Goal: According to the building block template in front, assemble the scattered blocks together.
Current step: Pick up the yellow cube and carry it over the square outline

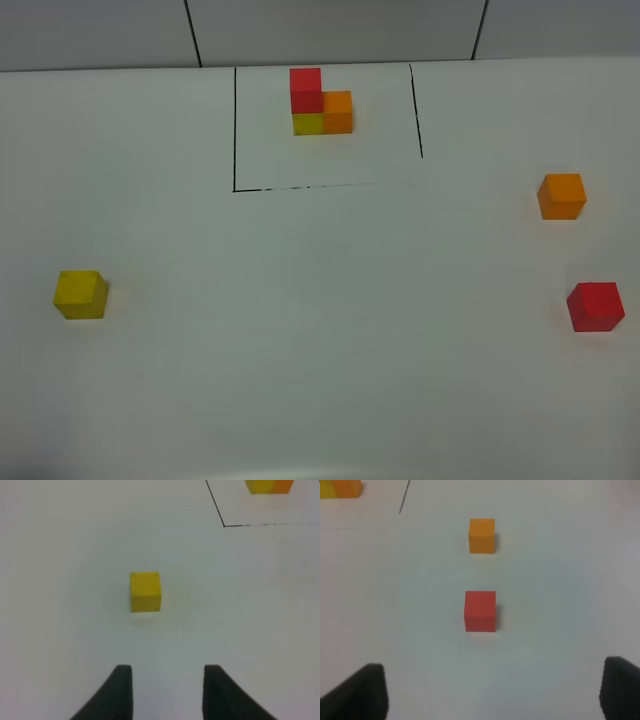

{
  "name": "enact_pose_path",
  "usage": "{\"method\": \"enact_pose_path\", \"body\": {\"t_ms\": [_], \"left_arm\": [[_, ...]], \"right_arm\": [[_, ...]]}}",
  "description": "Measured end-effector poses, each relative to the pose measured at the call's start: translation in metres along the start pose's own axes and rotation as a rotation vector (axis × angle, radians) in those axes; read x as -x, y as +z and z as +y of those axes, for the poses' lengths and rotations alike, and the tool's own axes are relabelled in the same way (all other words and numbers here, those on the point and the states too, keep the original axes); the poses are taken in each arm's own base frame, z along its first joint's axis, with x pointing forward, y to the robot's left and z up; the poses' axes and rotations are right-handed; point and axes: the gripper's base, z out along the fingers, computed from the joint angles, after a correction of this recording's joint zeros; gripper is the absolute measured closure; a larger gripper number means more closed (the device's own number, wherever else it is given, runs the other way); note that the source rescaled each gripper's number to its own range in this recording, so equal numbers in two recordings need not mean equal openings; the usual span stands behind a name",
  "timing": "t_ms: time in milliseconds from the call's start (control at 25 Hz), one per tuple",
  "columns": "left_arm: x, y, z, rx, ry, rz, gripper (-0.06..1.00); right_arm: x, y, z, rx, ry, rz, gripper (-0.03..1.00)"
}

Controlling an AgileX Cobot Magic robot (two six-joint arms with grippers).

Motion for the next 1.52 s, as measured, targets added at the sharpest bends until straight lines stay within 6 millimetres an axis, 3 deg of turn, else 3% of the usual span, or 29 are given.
{"method": "enact_pose_path", "body": {"t_ms": [280, 520, 680, 760, 920, 1040, 1520], "left_arm": [[0.029, 0.011, 0.001, 0.004, -0.004, -0.077, 0.84], [0.048, 0.043, 0.003, 0.004, -0.012, 0.042, 0.81], [0.060, 0.067, 0.004, 0.004, -0.017, 0.092, 0.72], [0.064, 0.079, 0.005, 0.005, -0.019, 0.118, 0.59], [0.071, 0.106, 0.006, 0.007, -0.023, 0.169, 0.20], [0.074, 0.127, 0.007, 0.009, -0.027, 0.219, -0.03], [0.095, 0.218, 0.012, 0.008, -0.019, 0.631, -0.05]], "right_arm": [[0.000, 0.000, 0.000, 0.000, 0.000, 0.000, 0.24], [0.000, 0.000, 0.000, 0.001, 0.000, 0.000, 0.24], [0.000, 0.000, 0.000, 0.001, 0.000, 0.000, 0.24], [0.000, 0.000, 0.000, 0.001, 0.000, 0.000, 0.24], [0.000, 0.000, 0.000, 0.001, 0.000, 0.000, 0.24], [0.000, 0.000, 0.000, 0.001, 0.000, 0.000, 0.24], [0.000, 0.000, 0.000, 0.001, 0.000, 0.000, 0.24]]}}
